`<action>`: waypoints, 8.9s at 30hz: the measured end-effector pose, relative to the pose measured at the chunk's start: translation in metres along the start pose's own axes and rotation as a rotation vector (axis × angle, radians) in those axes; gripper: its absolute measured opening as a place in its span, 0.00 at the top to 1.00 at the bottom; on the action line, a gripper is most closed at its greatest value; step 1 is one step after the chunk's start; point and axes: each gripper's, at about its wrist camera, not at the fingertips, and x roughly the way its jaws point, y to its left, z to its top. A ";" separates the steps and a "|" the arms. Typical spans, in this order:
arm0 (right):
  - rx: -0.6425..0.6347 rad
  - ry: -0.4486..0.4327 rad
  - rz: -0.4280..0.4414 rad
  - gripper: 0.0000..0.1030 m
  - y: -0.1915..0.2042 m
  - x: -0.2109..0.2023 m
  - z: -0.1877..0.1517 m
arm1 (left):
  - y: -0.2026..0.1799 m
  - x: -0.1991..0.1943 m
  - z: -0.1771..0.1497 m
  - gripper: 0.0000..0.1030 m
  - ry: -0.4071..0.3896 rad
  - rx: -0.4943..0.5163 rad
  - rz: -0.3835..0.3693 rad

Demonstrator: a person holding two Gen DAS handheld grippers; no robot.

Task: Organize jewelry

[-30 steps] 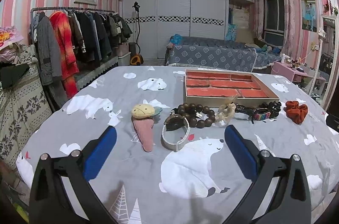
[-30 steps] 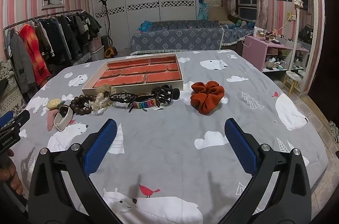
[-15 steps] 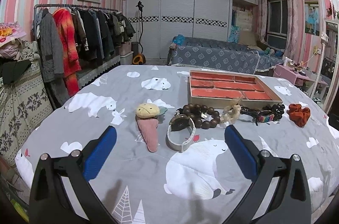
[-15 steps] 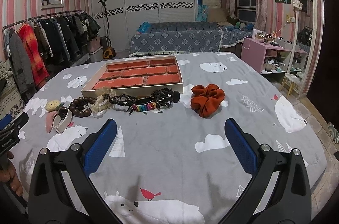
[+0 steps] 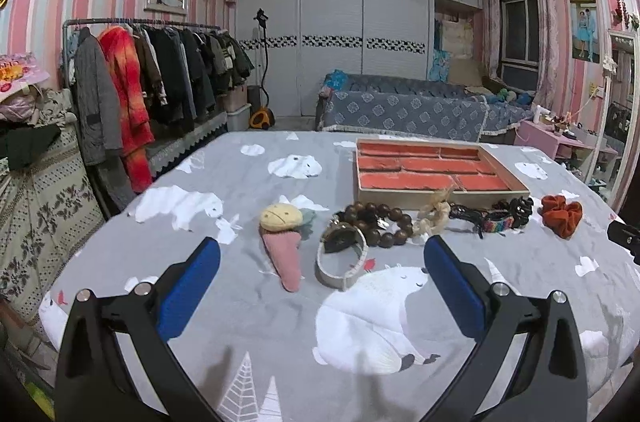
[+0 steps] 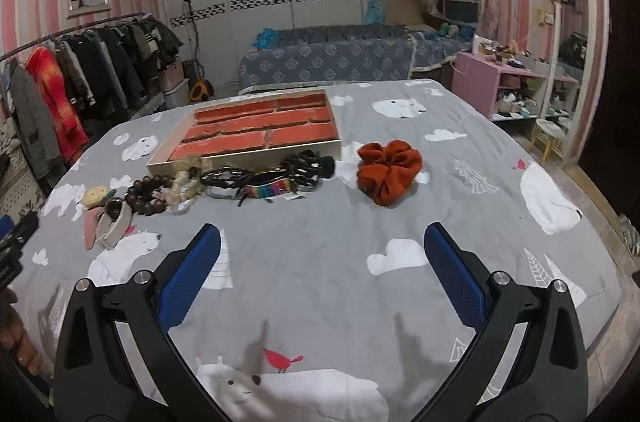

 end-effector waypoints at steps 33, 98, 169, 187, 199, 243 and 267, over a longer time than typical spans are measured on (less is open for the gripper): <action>-0.059 -0.058 -0.007 0.04 -0.005 -0.006 -0.008 | -0.015 0.015 -0.007 0.03 0.019 0.019 0.001; -0.083 -0.065 -0.024 0.04 0.000 0.028 0.011 | -0.036 0.063 0.011 0.04 0.038 0.059 -0.061; -0.086 0.114 0.065 0.65 0.023 0.159 0.066 | -0.105 0.191 0.043 0.88 0.237 0.050 -0.230; -0.114 0.042 0.094 0.65 0.028 0.107 0.061 | -0.099 0.142 0.054 0.88 0.163 0.061 -0.209; -0.125 0.019 0.106 0.64 0.032 0.115 0.078 | -0.098 0.162 0.067 0.88 0.170 0.067 -0.198; -0.192 0.223 0.098 0.40 0.030 0.287 0.100 | -0.108 0.329 0.060 0.79 0.433 0.052 -0.184; -0.119 0.038 0.060 0.28 -0.024 0.117 0.052 | -0.005 0.146 0.054 0.36 0.139 0.063 -0.107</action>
